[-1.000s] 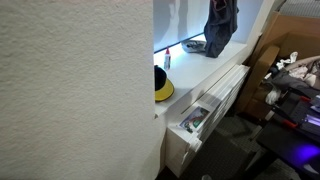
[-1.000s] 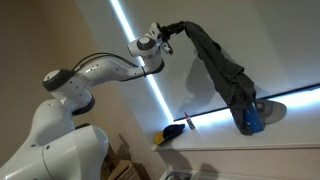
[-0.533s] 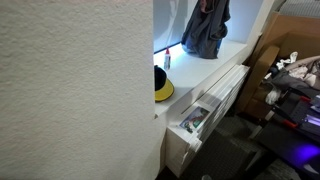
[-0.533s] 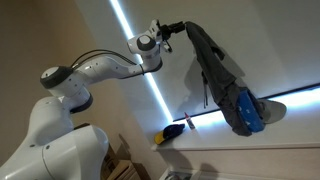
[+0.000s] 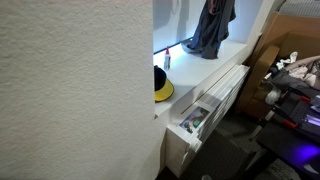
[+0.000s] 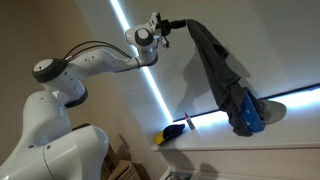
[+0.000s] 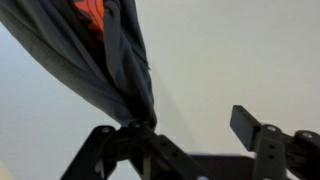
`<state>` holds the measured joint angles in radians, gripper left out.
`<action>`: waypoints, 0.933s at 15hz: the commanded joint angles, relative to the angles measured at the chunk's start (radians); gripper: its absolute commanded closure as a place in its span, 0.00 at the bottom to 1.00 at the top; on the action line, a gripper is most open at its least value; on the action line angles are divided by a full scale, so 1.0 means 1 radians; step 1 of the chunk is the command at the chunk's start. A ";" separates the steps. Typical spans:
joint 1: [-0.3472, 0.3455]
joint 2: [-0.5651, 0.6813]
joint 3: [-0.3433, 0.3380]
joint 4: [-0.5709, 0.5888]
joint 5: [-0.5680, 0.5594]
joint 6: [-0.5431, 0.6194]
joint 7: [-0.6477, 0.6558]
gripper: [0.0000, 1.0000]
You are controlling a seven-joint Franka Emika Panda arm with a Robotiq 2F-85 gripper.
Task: Move the grey shirt to the right
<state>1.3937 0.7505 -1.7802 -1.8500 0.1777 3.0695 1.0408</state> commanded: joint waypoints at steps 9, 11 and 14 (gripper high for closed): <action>0.131 -0.247 -0.048 0.057 0.122 -0.412 -0.085 0.88; 0.100 -0.211 -0.074 0.083 0.112 -0.567 -0.032 0.99; 0.039 -0.165 -0.088 0.123 0.067 -0.766 0.021 0.74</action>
<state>1.4957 0.5340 -1.8654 -1.7769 0.2732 2.4646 1.0145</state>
